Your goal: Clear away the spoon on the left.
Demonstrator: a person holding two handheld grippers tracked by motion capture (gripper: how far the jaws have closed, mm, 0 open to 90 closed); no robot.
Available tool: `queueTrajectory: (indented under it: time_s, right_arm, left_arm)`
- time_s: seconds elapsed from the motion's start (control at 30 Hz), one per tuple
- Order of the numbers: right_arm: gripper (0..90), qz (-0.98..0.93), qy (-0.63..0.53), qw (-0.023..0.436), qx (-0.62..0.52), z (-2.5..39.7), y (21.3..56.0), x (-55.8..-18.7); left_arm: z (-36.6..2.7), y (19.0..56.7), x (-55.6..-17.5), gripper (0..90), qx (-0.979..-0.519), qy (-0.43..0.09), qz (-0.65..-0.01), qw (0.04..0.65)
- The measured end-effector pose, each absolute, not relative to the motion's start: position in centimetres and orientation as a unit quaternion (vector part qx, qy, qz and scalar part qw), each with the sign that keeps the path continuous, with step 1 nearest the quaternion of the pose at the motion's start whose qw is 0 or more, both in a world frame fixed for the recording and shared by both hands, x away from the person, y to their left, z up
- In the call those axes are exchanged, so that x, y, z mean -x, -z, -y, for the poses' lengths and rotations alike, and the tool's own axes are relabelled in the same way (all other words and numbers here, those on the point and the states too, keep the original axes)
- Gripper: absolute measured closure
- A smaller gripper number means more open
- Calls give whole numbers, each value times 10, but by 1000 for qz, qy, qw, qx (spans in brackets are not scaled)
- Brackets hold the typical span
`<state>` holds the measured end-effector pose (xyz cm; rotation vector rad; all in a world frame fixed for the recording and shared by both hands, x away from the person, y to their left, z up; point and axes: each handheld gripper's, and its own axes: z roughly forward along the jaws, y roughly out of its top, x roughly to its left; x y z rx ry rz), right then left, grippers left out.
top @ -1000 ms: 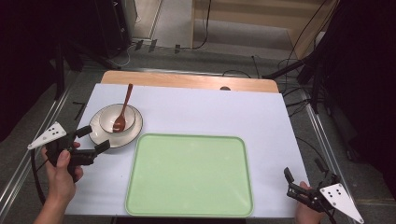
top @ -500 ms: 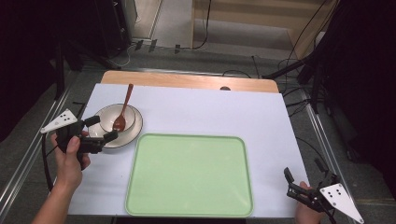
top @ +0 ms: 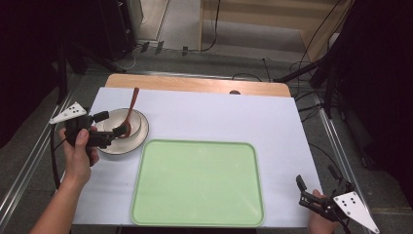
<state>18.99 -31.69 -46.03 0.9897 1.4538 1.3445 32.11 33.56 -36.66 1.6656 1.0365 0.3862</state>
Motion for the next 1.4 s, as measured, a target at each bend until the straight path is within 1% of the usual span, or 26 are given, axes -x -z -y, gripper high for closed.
queueTrajectory:
  time_s: [0.33,0.53,1.13,1.4]
  right_arm:
    - [0,-587,-543,448,-400,317,460,-190]
    - [0,-587,-543,448,-399,317,460,-190]
    - [0,-588,-543,448,-398,317,460,-190]
    - [0,-588,-544,448,-397,317,460,-190]
  left_arm:
    - [-330,364,-339,0,-701,-158,-439,539]
    - [-325,364,-354,0,-709,-157,-442,526]
    - [-322,361,-380,0,-700,-144,-455,531]
    - [-321,365,-394,0,-696,-128,-465,532]
